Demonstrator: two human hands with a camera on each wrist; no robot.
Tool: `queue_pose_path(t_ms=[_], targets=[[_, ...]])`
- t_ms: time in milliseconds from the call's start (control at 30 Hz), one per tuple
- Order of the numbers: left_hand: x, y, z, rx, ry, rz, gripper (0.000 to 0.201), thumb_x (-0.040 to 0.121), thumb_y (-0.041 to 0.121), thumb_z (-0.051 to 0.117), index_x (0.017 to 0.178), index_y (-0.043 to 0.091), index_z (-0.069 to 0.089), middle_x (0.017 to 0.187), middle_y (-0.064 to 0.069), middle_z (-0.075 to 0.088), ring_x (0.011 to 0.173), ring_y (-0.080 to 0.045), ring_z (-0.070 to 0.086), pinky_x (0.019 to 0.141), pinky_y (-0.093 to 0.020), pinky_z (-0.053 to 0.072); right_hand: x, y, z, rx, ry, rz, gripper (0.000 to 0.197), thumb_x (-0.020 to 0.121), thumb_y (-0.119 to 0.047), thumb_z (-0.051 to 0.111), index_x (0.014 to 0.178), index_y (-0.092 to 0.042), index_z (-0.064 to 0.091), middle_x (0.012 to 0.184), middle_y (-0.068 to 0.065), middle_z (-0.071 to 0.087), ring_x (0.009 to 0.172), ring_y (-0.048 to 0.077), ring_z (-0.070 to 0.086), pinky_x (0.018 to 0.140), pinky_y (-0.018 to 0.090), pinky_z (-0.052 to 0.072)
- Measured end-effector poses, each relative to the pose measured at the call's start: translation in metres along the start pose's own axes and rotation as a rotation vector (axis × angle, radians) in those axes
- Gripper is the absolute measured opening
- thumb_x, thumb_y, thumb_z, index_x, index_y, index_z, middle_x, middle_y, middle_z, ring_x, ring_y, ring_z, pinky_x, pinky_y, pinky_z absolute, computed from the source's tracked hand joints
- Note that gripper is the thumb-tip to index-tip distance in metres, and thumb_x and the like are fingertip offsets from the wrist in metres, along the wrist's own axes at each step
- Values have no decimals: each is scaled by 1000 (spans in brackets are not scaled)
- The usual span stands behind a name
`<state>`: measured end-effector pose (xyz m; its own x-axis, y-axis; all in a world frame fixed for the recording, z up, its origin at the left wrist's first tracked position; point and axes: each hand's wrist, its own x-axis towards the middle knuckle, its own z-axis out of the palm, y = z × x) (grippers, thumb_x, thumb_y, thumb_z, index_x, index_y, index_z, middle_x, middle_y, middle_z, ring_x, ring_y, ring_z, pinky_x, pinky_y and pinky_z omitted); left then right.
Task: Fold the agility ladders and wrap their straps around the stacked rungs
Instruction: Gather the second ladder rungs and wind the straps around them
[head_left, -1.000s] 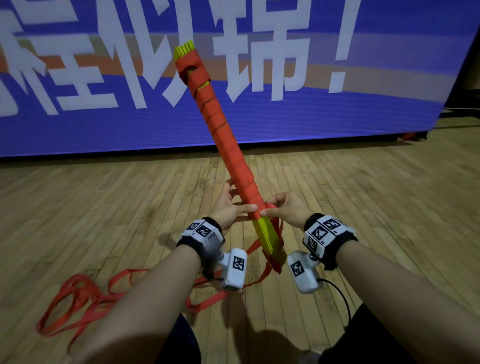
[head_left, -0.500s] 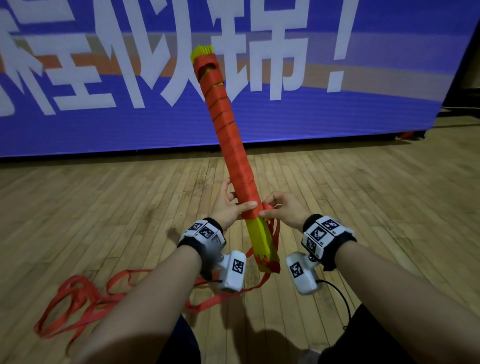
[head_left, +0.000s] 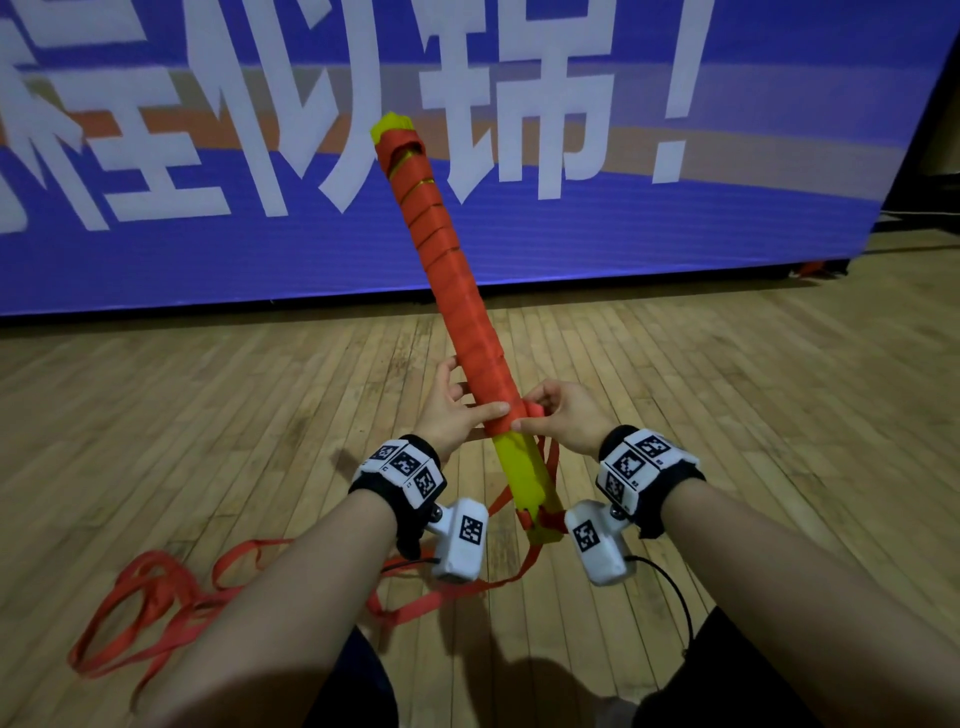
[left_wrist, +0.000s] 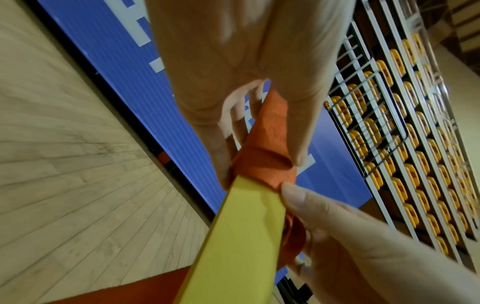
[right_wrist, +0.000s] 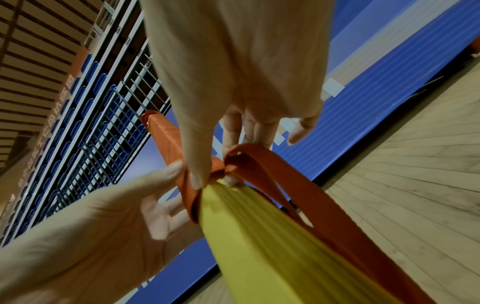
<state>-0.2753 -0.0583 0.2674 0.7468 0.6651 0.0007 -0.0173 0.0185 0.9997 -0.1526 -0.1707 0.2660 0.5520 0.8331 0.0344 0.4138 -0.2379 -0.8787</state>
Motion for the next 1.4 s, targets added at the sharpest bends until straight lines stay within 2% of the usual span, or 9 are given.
queue_pose_path(t_ms=[233,333,467,600,700,867,1067,1233,1400], targets=[[3,-1,0,9,10,-38,79,76,-5,74,142,13,34,128,-11,55,106,-28,64,68,-37,60,-3,0,-4,23,-48,11,21,77,-13,77,84,-20,58,98,15,67,94,29,65,92,43,51],[4,-2,0,85,39,-5,80,73,0,78,138,15,35,126,-9,56,104,-27,64,80,-46,57,-2,0,-6,18,-47,37,21,76,-13,78,84,-13,59,92,11,67,87,21,65,91,40,52],[3,-5,2,81,58,35,73,70,-7,77,127,17,37,121,-10,56,92,-22,66,67,-34,59,-1,1,-6,-63,-33,60,17,78,-14,76,74,-14,59,72,3,64,67,13,61,79,34,54],[2,-5,4,125,92,84,73,68,-3,81,123,20,37,119,-10,55,100,-29,64,73,-44,59,0,1,-5,-105,-40,50,18,79,-15,75,70,-17,60,76,6,67,72,18,64,80,37,56],[2,-5,7,112,97,76,76,70,-2,80,128,18,34,112,-6,53,99,-28,63,70,-40,59,0,0,-3,-125,-17,46,20,78,-19,77,70,-17,59,74,5,65,71,17,62,78,35,54],[1,-1,0,20,-45,1,68,78,-7,70,125,22,31,120,-19,60,93,-21,66,69,-32,58,0,1,-7,-78,-27,48,16,79,-19,76,74,-13,61,73,4,65,66,13,61,73,30,53],[1,0,-4,-40,-187,-54,74,80,-16,61,132,24,26,120,-8,58,102,-23,64,80,-39,56,-1,2,-11,-51,-55,43,11,80,-14,74,76,-10,64,81,10,68,70,14,62,80,35,55],[1,2,-5,-10,-215,-62,74,79,-19,59,129,24,24,111,-10,63,100,-25,65,79,-39,56,-2,4,-12,-40,-75,40,13,79,-11,74,74,-12,63,83,12,68,75,18,64,85,40,55],[-1,2,-2,4,-196,-32,76,81,-16,60,132,26,21,118,-7,57,100,-21,63,73,-33,53,-1,4,-11,-29,-70,40,12,80,-11,74,74,-11,64,81,9,67,73,16,63,85,40,55]])
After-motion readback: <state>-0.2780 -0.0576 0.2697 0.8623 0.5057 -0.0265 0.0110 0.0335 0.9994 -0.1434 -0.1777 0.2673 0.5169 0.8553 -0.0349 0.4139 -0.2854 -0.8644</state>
